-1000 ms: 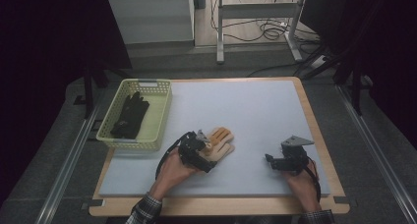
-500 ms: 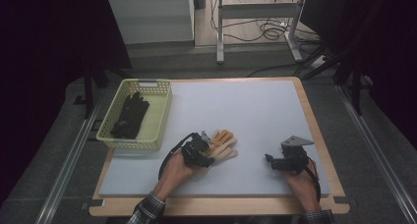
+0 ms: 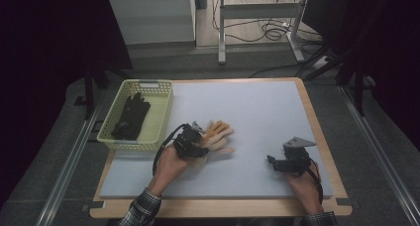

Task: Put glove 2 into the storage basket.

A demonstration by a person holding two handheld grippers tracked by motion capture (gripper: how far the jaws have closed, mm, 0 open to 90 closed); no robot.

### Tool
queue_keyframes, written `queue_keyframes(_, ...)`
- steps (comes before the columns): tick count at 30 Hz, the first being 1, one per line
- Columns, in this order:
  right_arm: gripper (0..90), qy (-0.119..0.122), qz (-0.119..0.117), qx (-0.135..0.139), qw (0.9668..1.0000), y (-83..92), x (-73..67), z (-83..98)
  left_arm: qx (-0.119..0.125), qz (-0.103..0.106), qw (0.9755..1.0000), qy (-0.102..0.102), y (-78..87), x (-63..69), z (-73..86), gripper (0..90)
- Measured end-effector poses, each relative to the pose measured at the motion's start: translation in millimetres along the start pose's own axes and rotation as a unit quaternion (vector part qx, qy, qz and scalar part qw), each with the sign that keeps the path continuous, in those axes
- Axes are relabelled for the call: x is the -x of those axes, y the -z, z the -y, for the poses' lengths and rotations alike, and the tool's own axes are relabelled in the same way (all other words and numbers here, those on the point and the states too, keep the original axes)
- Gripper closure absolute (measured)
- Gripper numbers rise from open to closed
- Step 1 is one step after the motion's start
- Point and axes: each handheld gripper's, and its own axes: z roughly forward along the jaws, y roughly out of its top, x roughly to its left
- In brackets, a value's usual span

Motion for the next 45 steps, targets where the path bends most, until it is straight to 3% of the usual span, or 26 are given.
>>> queue_keyframes(3,21.0,-0.001,0.000,0.000,1.0000,0.0,-0.1,0.0,0.004,-0.009,0.9999,0.005,8.2,-6.8,-3.1,61.2)
queue_keyframes(10,21.0,-0.001,0.000,0.000,1.0000,0.0,-0.1,0.0,0.020,-0.039,0.9984,0.036,45.1,-43.3,-12.2,60.7)
queue_keyframes(17,21.0,-0.001,0.001,0.000,1.0000,0.1,-0.1,0.0,0.028,-0.089,0.9930,0.072,80.7,-80.7,-14.8,59.9)
queue_keyframes(21,21.0,-0.001,0.001,0.001,1.0000,-0.1,-0.2,0.1,0.029,-0.123,0.9868,0.102,99.0,-107.1,-11.5,59.7)
queue_keyframes(22,21.0,-0.001,0.001,0.001,1.0000,-0.1,-0.2,0.1,0.029,-0.123,0.9868,0.102,99.0,-107.1,-11.5,59.6)
queue_keyframes(23,20.9,-0.001,0.001,0.001,1.0000,-0.1,-0.2,0.1,0.029,-0.136,0.9836,0.114,105.3,-118.4,-9.0,59.5)
queue_keyframes(26,20.9,-0.001,0.001,0.001,1.0000,-0.2,-0.2,0.1,0.027,-0.157,0.9775,0.138,112.5,-137.2,-3.0,59.2)
queue_keyframes(33,20.9,-0.002,0.000,0.001,1.0000,-0.2,-0.2,0.1,0.014,-0.193,0.9626,0.189,110.3,-175.1,14.9,58.7)
queue_keyframes(36,20.9,-0.002,0.000,0.001,1.0000,-0.3,-0.2,0.1,0.005,-0.202,0.9578,0.204,102.3,-187.4,21.8,58.5)
queue_keyframes(37,20.9,-0.002,0.000,0.001,1.0000,-0.2,-0.2,0.1,0.000,-0.204,0.9571,0.206,98.2,-190.4,23.6,58.4)
queue_keyframes(41,20.9,-0.002,0.000,0.002,1.0000,-0.3,-0.1,0.1,-0.020,-0.194,0.9592,0.204,76.0,-196.5,27.7,57.9)
queue_keyframes(45,20.9,-0.002,0.000,0.002,1.0000,-0.3,-0.1,0.1,-0.033,-0.173,0.9658,0.190,51.0,-195.0,26.2,56.9)
